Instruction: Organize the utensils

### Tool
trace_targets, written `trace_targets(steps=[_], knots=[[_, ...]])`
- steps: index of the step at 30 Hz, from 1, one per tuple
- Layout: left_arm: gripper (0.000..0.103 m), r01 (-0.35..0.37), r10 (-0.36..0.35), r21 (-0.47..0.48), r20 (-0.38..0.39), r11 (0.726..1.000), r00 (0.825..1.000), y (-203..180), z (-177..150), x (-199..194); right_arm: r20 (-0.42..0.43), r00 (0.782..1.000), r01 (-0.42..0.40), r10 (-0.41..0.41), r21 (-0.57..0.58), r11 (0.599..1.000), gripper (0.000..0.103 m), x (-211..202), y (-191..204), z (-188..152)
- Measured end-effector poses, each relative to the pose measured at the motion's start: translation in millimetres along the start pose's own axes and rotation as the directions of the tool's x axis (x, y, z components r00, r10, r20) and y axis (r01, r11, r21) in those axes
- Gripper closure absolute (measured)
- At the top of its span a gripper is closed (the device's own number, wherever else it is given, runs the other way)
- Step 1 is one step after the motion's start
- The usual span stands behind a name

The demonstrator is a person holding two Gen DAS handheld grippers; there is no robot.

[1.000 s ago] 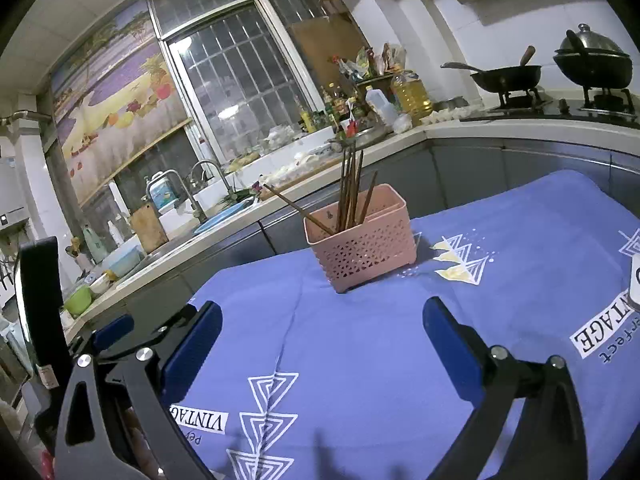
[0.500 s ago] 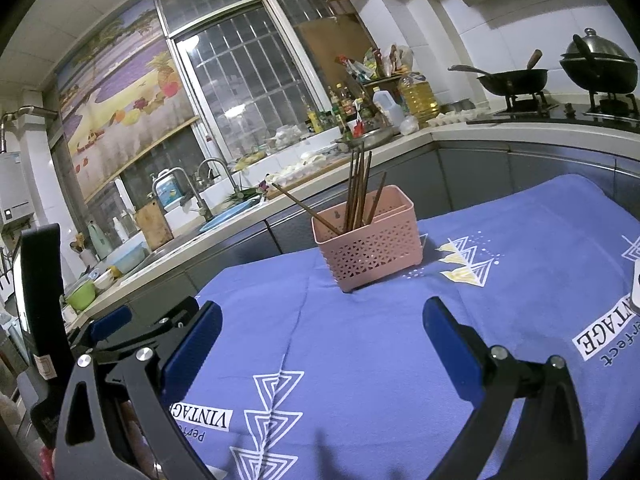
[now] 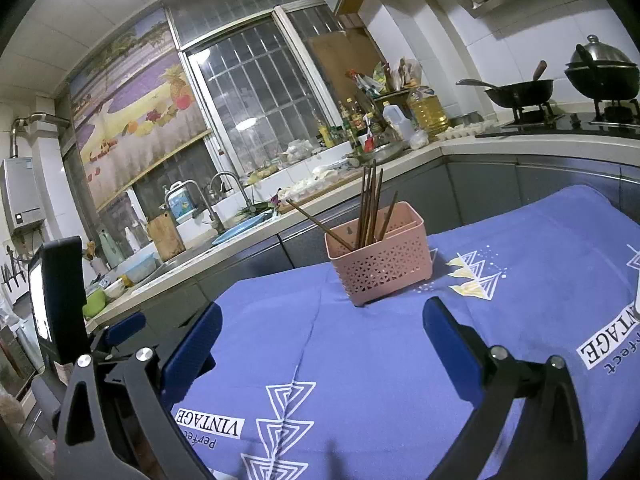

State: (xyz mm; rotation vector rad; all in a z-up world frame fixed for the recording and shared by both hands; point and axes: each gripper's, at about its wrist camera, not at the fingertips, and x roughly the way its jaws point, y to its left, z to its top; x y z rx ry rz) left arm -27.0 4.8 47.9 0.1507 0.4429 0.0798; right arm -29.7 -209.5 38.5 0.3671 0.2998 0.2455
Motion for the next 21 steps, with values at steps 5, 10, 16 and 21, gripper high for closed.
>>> trace_targets(steps=[5,10,16,21], knots=[[0.006,0.003,-0.003,0.015,0.004,1.0,1.0,-2.5,1.3,-1.1,-0.004,1.0,0.001,-0.001,0.01,1.0,0.004,-0.7,-1.1,0.7],[0.006,0.003,-0.003,0.014,0.001,1.0,1.0,-4.3,0.4,-1.5,-0.001,1.0,-0.002,0.002,0.009,1.0,0.004,-1.6,-1.3,1.1],[0.006,0.015,-0.015,0.027,-0.004,1.0,1.0,-6.9,-1.6,2.5,0.01,1.0,-0.006,0.006,0.015,1.0,0.004,-4.3,-2.5,4.9],[0.006,0.027,-0.027,0.028,-0.011,0.999,1.0,-8.0,-2.6,3.3,0.012,1.0,-0.007,0.007,0.018,1.0,0.004,-4.8,-3.2,5.8]])
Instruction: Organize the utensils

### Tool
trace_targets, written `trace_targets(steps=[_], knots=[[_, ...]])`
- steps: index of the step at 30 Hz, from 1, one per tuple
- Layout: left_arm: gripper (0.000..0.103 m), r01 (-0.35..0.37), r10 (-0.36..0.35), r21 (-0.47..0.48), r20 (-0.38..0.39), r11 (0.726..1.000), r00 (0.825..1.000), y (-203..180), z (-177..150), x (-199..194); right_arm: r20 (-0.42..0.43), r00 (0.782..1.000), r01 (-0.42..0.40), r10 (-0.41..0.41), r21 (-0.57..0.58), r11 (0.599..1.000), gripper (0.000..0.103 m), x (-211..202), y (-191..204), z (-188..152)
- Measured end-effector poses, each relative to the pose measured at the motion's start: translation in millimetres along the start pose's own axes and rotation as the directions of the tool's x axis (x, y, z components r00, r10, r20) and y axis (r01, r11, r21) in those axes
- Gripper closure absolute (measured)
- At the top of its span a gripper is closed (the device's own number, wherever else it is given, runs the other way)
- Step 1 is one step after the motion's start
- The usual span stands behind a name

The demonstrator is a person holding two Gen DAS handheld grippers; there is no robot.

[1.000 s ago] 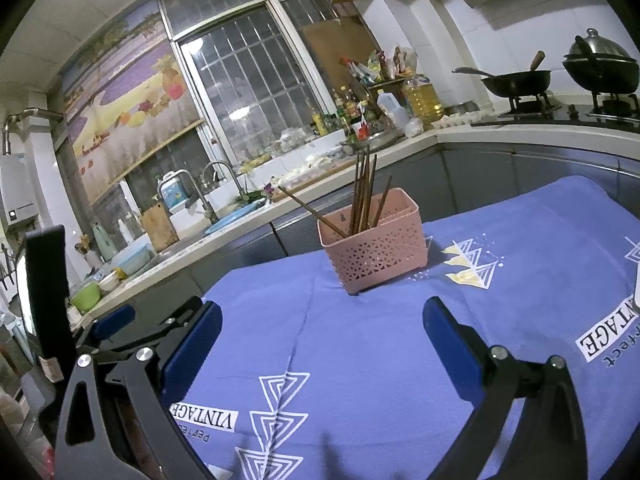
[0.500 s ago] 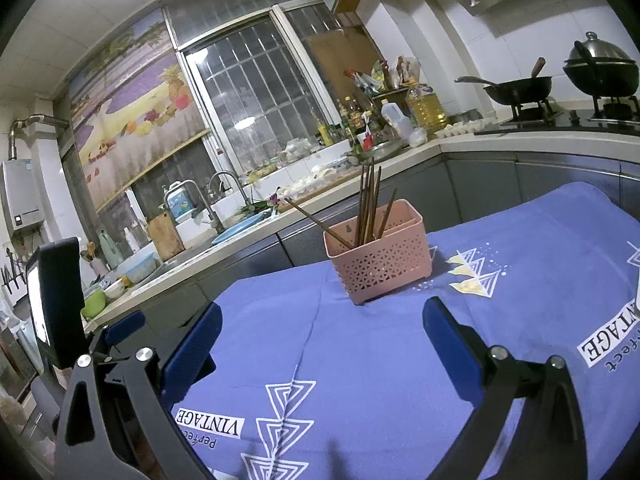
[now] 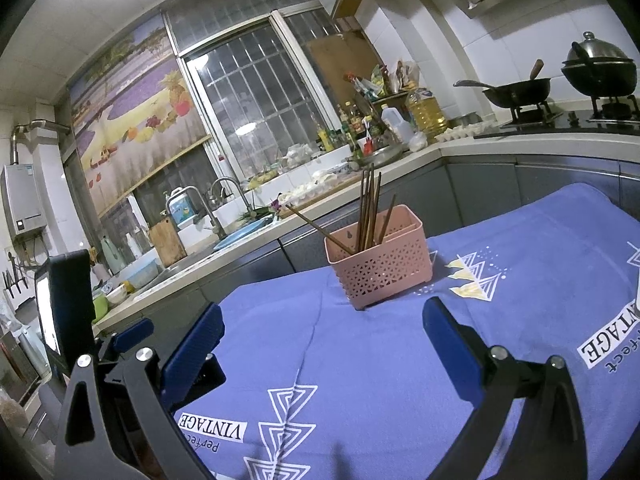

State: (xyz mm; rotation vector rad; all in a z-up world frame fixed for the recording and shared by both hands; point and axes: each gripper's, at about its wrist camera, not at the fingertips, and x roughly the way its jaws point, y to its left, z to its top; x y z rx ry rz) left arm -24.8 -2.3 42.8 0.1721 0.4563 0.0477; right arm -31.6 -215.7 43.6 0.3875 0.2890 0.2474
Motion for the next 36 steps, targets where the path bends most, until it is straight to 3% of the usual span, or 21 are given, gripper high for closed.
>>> trace_targets(steps=[10,36], knots=[[0.006,0.039,-0.04,-0.022,-0.027,0.999,0.999,2.6,-0.8,2.9,0.002,1.0,0.001,-0.001,-0.001,1.0,0.004,-0.7,1.1,-0.1],[0.006,0.053,-0.054,-0.02,-0.019,0.998,0.998,1.3,-5.8,4.5,0.013,1.0,-0.017,0.017,-0.037,0.999,0.004,-1.5,4.5,-0.9]])
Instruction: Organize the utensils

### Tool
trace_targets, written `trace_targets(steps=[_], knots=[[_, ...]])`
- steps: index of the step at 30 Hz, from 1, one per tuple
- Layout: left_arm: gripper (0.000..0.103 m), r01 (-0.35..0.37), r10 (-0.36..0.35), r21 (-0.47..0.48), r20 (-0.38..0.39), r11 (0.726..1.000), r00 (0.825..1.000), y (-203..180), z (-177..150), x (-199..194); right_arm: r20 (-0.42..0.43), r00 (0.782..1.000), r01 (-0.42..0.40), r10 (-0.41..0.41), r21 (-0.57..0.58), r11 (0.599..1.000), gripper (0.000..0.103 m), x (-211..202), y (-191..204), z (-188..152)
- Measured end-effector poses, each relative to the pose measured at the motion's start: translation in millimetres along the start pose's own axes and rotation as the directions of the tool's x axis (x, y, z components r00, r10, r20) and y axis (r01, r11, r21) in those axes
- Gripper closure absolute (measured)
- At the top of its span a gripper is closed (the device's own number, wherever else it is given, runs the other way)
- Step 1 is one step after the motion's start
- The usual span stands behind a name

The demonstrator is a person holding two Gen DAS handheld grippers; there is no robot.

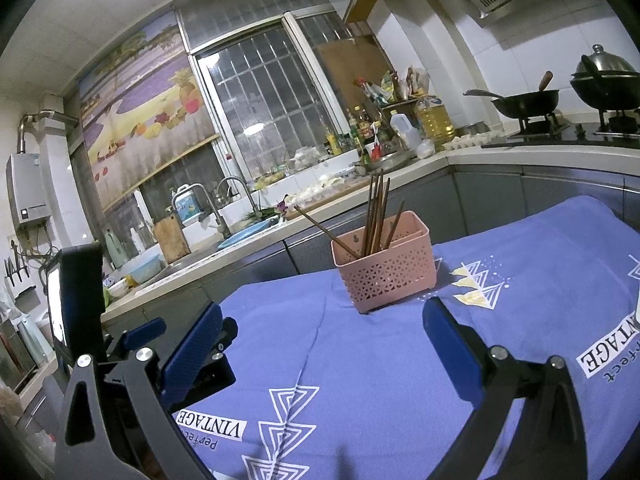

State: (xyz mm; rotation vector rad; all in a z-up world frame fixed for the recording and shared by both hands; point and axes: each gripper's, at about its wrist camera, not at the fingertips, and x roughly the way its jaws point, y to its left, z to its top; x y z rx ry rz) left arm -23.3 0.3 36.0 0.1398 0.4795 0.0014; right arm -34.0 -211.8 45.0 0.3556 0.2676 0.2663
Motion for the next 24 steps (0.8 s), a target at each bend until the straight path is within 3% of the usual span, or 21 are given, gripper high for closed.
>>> trace_targets(steps=[24], knots=[[0.006,0.004,-0.004,-0.001,0.021,1.0,1.0,-1.2,4.7,-6.8,0.006,1.0,-0.002,0.002,-0.008,1.0,0.004,0.5,3.5,-0.8]])
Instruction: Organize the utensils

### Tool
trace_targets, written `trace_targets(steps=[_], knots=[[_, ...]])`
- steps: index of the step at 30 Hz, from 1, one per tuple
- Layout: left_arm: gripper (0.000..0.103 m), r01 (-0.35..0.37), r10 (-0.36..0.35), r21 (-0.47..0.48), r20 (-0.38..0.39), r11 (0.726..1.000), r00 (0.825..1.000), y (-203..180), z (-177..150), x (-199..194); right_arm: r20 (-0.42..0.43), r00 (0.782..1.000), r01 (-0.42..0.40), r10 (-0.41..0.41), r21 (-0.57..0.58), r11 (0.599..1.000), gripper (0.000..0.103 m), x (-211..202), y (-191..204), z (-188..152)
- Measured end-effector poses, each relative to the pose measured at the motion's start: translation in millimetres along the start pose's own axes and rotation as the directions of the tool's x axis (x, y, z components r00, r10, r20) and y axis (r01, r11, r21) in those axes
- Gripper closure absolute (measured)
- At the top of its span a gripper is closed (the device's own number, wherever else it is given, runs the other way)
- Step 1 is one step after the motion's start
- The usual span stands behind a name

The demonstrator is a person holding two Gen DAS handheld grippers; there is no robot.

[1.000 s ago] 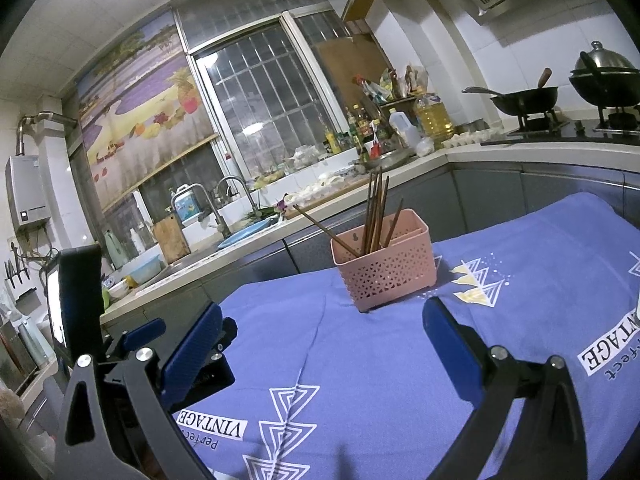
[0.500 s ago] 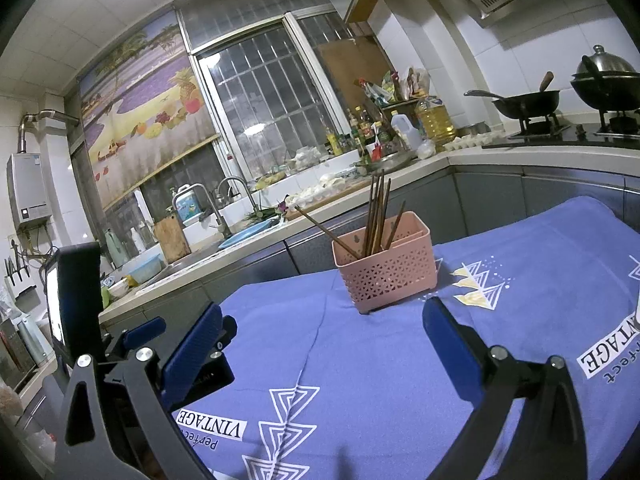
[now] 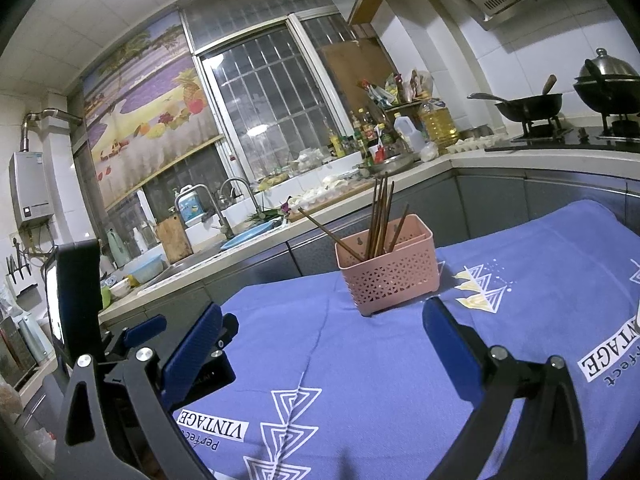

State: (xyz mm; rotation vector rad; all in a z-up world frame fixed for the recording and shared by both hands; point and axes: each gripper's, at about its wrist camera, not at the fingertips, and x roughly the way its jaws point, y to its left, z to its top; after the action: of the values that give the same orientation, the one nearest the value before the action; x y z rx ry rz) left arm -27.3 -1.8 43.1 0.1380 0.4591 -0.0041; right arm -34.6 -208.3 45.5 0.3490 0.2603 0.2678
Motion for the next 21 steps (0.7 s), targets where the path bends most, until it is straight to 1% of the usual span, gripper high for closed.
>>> trace_targets(steps=[9,21], knots=[[0.006,-0.025,0.024,0.021,0.021,0.999,0.999,-5.6,7.6,-5.9,0.001,1.0,-0.003,0.003,-0.001,1.0,0.004,0.3,-0.7,-0.6],[0.006,-0.023,0.022,0.022,0.015,1.0,1.0,-6.1,5.0,-6.7,0.0,1.0,-0.005,0.005,0.0,1.0,0.004,1.3,-2.0,0.7]])
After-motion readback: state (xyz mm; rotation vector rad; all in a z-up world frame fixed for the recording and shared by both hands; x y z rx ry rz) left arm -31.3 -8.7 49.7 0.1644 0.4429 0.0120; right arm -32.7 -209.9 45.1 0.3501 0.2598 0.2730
